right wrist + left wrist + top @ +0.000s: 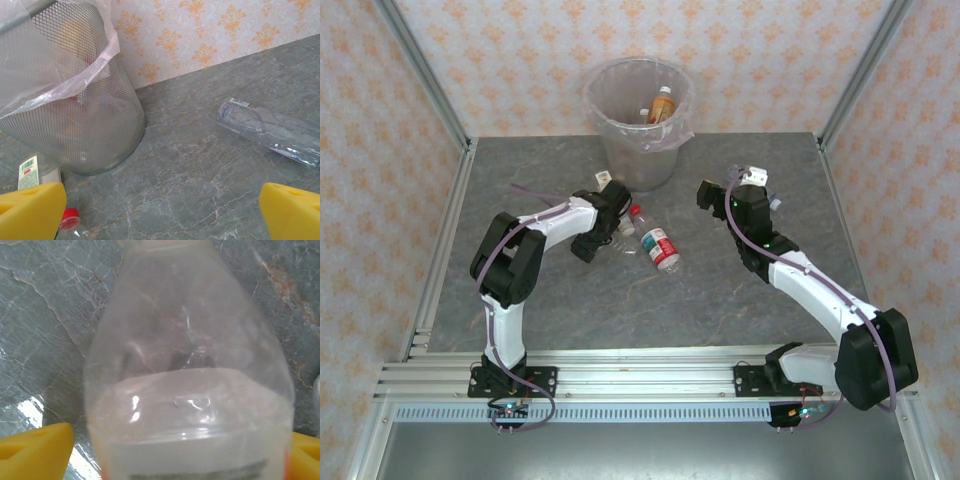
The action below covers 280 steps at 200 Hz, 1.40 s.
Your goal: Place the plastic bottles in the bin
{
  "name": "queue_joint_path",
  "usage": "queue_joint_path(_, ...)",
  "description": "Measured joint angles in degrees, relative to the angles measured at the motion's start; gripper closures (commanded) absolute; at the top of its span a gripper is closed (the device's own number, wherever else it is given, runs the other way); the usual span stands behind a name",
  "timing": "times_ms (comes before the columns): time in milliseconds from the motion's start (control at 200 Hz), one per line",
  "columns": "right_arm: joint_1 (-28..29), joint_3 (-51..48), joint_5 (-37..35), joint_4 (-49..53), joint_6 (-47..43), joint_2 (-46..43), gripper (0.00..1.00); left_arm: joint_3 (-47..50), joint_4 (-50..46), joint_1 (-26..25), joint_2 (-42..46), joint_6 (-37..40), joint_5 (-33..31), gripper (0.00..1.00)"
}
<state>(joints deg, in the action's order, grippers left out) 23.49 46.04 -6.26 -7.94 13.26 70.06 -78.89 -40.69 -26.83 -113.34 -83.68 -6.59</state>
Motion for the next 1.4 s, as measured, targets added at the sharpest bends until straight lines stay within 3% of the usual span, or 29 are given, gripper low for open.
queue_joint_path(145,0.0,0.0,0.0,0.2,0.0,0.0,0.01,0.7,0.7,0.1,-0.2,2.0,-0.9,0.19)
queue_joint_path(260,0.0,0.0,0.1,0.3,0.0,0.1,0.01,1.9,1.5,0.4,-0.2,4.8,-1.9,0.19)
queue_joint_path(871,0.0,0.2,0.3,0.7,0.5,2.0,0.01,4.2,4.5,0.9,1.5,32.9,-7.8,0.26)
queue_joint_path(1401,0.0,0.8,0.7,1.1,0.9,2.6,0.01,7.0,9.2,1.9,10.3,41.9,-7.6,0.33)
